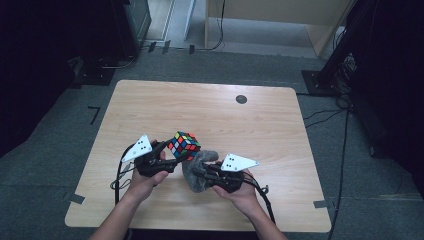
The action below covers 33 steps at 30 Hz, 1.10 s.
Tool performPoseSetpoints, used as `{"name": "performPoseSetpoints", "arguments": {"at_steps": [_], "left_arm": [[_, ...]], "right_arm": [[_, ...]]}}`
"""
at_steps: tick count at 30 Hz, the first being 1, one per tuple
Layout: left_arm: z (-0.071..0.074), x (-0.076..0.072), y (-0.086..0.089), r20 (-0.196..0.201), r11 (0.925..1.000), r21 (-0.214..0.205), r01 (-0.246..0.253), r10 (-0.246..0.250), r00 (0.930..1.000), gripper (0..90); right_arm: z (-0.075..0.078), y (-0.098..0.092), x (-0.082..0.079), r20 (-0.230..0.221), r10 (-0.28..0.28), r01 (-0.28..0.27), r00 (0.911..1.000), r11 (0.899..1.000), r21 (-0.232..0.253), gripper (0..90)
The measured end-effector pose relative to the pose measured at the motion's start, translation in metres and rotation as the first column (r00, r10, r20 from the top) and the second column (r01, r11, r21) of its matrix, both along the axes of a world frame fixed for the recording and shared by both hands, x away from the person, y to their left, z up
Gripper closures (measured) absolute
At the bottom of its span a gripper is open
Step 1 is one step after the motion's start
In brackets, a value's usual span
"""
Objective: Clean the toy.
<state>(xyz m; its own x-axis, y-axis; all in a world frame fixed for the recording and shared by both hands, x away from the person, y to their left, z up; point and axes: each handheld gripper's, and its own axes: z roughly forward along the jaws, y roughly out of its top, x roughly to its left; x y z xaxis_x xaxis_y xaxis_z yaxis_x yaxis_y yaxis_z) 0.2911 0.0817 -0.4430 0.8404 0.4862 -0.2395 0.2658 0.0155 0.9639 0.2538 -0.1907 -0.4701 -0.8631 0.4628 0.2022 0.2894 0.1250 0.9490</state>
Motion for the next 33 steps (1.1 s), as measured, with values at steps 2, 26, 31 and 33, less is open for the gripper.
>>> {"name": "performPoseSetpoints", "arguments": {"at_steps": [2, 26, 31, 33], "left_arm": [[0.001, -0.001, 0.000, 0.004, 1.0000, -0.003, 0.004, -0.004, 1.0000, 34.5], [0.001, 0.000, -0.005, -0.039, 0.9944, -0.032, 0.100, -0.101, 0.9941, 34.5], [0.000, 0.001, -0.003, -0.040, 0.9971, -0.019, 0.074, -0.075, 0.9964, 34.5], [0.000, 0.002, -0.003, -0.041, 0.9975, -0.014, 0.070, -0.070, 0.9967, 34.5]], "right_arm": [[0.003, -0.005, 0.002, 0.020, -0.059, 0.059, 0.9981, 0.998, 0.000, 74.7], [0.003, -0.012, 0.005, 0.098, -0.028, 0.022, 0.9948, 0.998, 0.061, 74.9], [-0.005, 0.001, 0.004, 0.082, 0.023, -0.020, 0.9964, 0.999, -0.037, 73.9], [-0.006, -0.008, 0.012, 0.071, -0.091, 0.094, 0.9933, 0.994, -0.053, 70.9]]}}
